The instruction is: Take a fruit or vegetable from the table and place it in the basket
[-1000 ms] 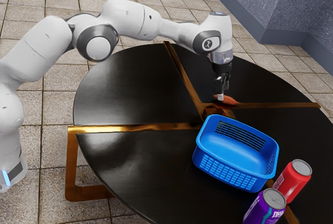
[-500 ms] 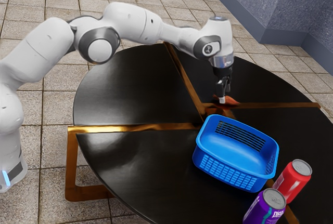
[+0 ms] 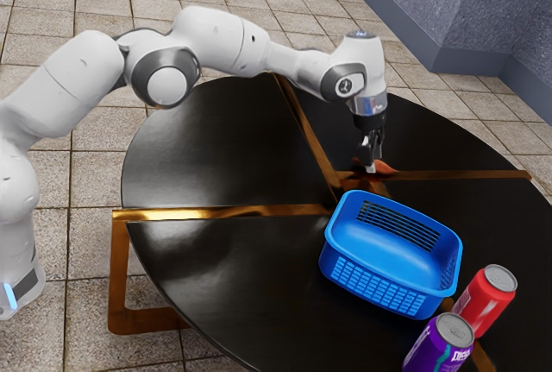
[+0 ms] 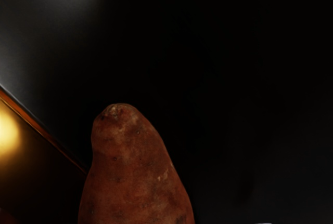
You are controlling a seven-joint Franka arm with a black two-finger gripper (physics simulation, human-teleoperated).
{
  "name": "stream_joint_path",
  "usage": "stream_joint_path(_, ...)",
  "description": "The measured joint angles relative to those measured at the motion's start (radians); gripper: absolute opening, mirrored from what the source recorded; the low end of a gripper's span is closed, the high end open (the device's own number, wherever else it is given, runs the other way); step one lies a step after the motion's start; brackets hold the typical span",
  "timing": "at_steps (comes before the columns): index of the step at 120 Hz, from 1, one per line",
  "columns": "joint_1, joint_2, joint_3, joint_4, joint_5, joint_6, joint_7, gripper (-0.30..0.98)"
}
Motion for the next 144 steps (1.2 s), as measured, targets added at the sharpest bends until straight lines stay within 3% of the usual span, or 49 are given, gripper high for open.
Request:
stream_joint_path(21, -0.001, 0.012, 0.000, 0.000, 0.000, 0.013, 0.002, 0.38)
stream_joint_path(36, -0.002, 0.014, 0.000, 0.000, -0.003, 0.020, 0.003, 0.43)
stream_joint_path(73, -0.003, 0.010, 0.002, -0.001, -0.002, 0.026, 0.006, 0.20)
stream_joint_path(119, -0.011, -0.006, 0.009, -0.002, -0.002, 0.026, 0.013, 0.15)
stream_joint_path(133, -0.041, -0.058, 0.039, -0.014, -0.003, 0.023, 0.015, 0.15)
stream_joint_path(144, -0.094, -0.175, 0.071, -0.104, -0.004, 0.021, 0.016, 0.15)
